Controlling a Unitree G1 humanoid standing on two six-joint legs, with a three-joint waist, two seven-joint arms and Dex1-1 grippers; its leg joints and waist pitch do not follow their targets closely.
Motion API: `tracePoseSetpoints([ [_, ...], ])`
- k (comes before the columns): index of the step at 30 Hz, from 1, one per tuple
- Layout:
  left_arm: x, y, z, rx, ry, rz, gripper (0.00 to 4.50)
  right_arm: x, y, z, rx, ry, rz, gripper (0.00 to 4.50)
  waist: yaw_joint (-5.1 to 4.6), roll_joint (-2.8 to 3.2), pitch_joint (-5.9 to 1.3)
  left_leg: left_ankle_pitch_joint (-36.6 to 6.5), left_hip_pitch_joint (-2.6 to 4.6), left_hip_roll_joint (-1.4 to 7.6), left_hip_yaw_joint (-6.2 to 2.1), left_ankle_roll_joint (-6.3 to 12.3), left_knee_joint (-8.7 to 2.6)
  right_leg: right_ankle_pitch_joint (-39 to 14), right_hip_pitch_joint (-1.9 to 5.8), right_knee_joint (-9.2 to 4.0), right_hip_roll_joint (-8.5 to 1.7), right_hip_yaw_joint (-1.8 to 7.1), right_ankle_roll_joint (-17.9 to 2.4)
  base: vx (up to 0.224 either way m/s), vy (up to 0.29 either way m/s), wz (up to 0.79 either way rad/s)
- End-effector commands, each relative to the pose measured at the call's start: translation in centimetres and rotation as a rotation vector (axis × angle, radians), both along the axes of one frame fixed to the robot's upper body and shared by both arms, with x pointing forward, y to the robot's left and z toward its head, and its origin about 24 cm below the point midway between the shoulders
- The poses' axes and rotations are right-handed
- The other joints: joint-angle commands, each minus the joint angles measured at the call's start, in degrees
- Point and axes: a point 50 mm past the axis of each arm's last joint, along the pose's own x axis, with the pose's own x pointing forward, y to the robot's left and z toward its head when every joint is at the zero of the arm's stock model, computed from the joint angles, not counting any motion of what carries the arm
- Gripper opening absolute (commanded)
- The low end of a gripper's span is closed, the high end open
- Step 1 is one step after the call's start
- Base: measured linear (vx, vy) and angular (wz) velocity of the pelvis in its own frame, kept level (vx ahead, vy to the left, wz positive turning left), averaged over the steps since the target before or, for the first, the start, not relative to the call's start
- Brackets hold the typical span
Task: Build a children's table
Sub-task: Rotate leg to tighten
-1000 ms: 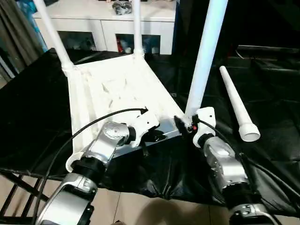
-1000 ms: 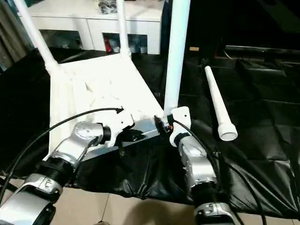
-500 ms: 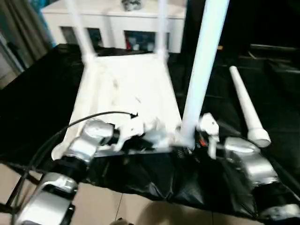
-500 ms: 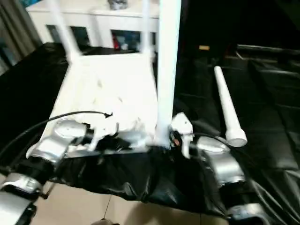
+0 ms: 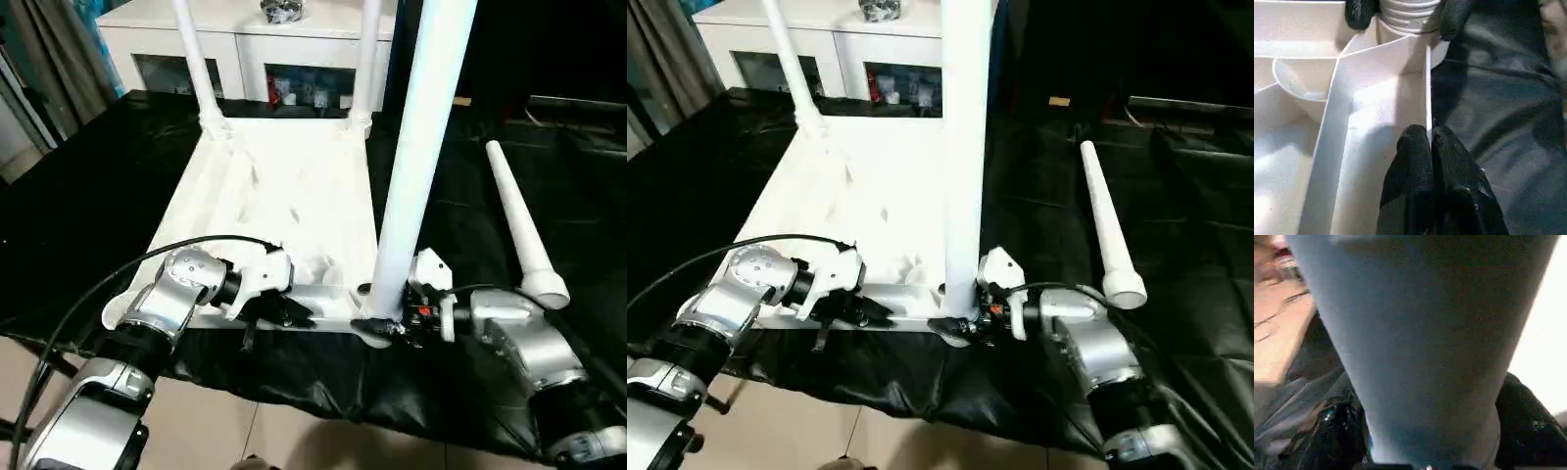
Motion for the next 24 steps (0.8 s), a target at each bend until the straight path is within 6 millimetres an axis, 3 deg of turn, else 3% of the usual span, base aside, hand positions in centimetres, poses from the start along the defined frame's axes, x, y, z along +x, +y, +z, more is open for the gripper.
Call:
tracePoseSetpoints([
  [1,0.2,-2.3,0.2,-0.033,-0.011,-0.023,0.0,0.7,1.5,0.2,0.011,-0.041,-0.061,2.78,-0.01,-0.46,-3.54,-13.11,0.5,4.5,-2.28,1.82,-4.12,-18.9,2.52,-4.36,-5.62,4.38,-8.52,0.0,0.0,0.0],
  [2,0.8,-2.6,0.2,-0.034,-0.032,0.061,0.0,1.6,1.5,-0.1,0.012,-0.063,-0.21,2.77,-0.39,-0.52,-3.45,-14.54,0.59,4.45,-2.45,0.93,-4.27,-21.46,2.6,-4.63,-5.72,4.35,-7.72,0.0,0.0,0.0],
  [4,1.3,-3.2,0.4,-0.057,-0.041,0.134,0.0,2.4,1.4,-0.3,0.011,-0.077,-0.352,2.77,-1.12,-0.55,-3.17,-16.52,0.83,4.22,-2.63,-0.27,-4.41,-24.31,2.42,-5.1,-5.7,4.17,-7.32,0.0,0.0,0.0],
  [6,1.7,-4.0,0.5,-0.083,-0.052,0.2,0.0,3.1,1.4,-0.6,0.022,-0.071,-0.503,2.76,-1.55,-0.72,-3.19,-16.34,0.84,4.19,-2.68,-0.47,-4.38,-25.11,2.41,-5.23,-5.83,4.23,-6.92,0.0,0.0,0.0],
  [7,2.1,-5.2,0.6,-0.093,-0.076,0.269,0.0,3.6,1.9,-1.1,0.037,-0.058,-0.647,2.76,-1.73,-0.64,-3.26,-16.01,0.78,4.13,-2.71,-0.44,-4.31,-25.04,2.52,-5.33,-5.92,4.21,-6.79,0.0,0.0,0.0],
  [10,2.1,-6.7,0.5,-0.088,-0.11,0.327,0.0,3.6,3.0,-1.7,0.017,-0.047,-0.745,2.76,-1.78,-0.67,-3.47,-14.33,0.94,4.03,-2.4,0.12,-4.21,-20.64,2.27,-5.1,-5.65,4.5,-7.6,0.0,0.0,0.0],
  [13,1.9,-7.9,0.3,-0.09,-0.125,0.356,0.0,3.4,4.4,-2.1,0.016,-0.024,-0.794,2.76,-1.44,-0.64,-3.63,-11.35,0.65,4.03,-2.17,1.46,-4.1,-15.82,2.44,-4.43,-5.54,4.65,-8.68,0.0,0.0,0.0],
  [15,1.7,-8.6,0.1,-0.094,-0.127,0.357,0.0,3.3,5.0,-2.2,0.019,-0.035,-0.779,2.76,-1.33,-0.72,-3.65,-10.98,0.57,3.89,-2.06,2.12,-4.03,-15.67,2.6,-4.48,-5.62,4.57,-8.64,0.0,0.0,0.0],
  [16,1.5,-8.9,0.0,-0.091,-0.128,0.345,0.0,3.3,5.2,-2.1,0.026,-0.051,-0.782,3.31,-1.3,-0.62,-3.57,-11.44,0.59,3.96,-2.1,2.37,-4.08,-16.79,2.6,-4.64,-5.57,4.51,-8.2,0.0,0.0,0.0],
  [20,1.4,-8.5,-0.2,-0.08,-0.132,0.323,0.0,3.5,4.8,-1.7,0.049,-0.063,-0.792,3.52,-1.54,-0.5,-3.35,-14.28,0.7,4.08,-2.32,1.76,-4.39,-20.03,2.48,-5.04,-5.49,4.44,-7.2,0.0,0.0,0.0],
  [21,1.4,-8.4,-0.2,-0.078,-0.134,0.32,0.0,3.6,4.7,-1.6,0.049,-0.067,-0.793,3.81,-1.51,0.07,-3.34,-14.65,0.74,4.08,-2.4,1.59,-4.4,-20.08,2.45,-5.06,-5.51,4.46,-7.12,0.0,0.0,0.0],
  [22,1.4,-8.2,-0.1,-0.077,-0.135,0.313,0.0,3.7,4.6,-1.5,0.052,-0.071,-0.787,3.81,-1.67,-0.26,-3.36,-15.17,0.78,4.1,-2.36,1.37,-4.47,-19.61,2.43,-5.11,-5.41,4.49,-7.08,0.0,0.0,0.0],
  [24,1.4,-7.8,-0.1,-0.078,-0.136,0.293,0.0,3.7,4.3,-1.2,0.066,-0.085,-0.753,3.89,-1.67,-0.26,-3.46,-15.17,0.66,4.1,-2.41,1.42,-4.47,-18.52,2.55,-4.9,-5.48,4.57,-7.38,0.0,0.0,0.0],
])
